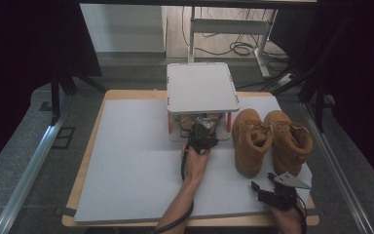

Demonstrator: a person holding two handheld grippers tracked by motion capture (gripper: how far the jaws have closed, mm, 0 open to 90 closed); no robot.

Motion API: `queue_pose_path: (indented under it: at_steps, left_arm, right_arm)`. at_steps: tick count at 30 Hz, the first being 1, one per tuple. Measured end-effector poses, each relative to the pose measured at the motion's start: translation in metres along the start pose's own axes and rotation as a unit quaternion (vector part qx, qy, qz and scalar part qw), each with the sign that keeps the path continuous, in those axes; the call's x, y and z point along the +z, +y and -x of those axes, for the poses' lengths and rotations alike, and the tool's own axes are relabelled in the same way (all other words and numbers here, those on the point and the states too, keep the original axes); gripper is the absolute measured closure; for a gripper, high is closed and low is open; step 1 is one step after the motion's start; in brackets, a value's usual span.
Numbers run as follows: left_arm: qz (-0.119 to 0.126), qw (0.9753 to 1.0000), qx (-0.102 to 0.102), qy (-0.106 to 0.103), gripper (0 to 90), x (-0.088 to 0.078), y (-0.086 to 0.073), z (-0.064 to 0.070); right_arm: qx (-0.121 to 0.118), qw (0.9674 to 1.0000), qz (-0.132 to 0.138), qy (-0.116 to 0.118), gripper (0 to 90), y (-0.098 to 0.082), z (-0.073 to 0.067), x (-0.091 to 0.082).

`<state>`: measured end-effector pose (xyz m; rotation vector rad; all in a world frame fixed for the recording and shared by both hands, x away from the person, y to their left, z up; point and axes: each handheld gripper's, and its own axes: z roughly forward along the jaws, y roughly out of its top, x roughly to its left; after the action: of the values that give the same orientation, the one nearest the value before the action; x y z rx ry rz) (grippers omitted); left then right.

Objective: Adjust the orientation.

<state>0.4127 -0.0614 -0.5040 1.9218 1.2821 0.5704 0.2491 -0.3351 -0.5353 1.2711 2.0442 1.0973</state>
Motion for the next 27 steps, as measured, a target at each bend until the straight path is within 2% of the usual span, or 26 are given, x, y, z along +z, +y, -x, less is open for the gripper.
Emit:
queue_pose_path:
  at_steps: [13,17,21,27]
  left_arm:
    - [0.003,0.9997,-0.014,0.021,41.5,-0.003,-0.004,-0.007]
    - [0.001,0.9998,-0.011,0.015,41.1,-0.003,-0.003,-0.009]
    - [0.003,0.9998,-0.018,0.000,38.6,-0.007,-0.006,-0.011]
    - [0.012,0.9999,-0.011,-0.005,36.5,-0.023,-0.013,-0.011]
  right_arm:
    - [0.000,1.0000,0.000,0.000,21.6,0.000,0.000,0.000]
    - [0.000,1.0000,0.000,0.000,21.6,0.000,0.000,0.000]
    - [0.000,1.0000,0.000,0.000,21.6,0.000,0.000,0.000]
    - [0.000,1.0000,0.000,0.000,21.6,0.000,0.000,0.000]
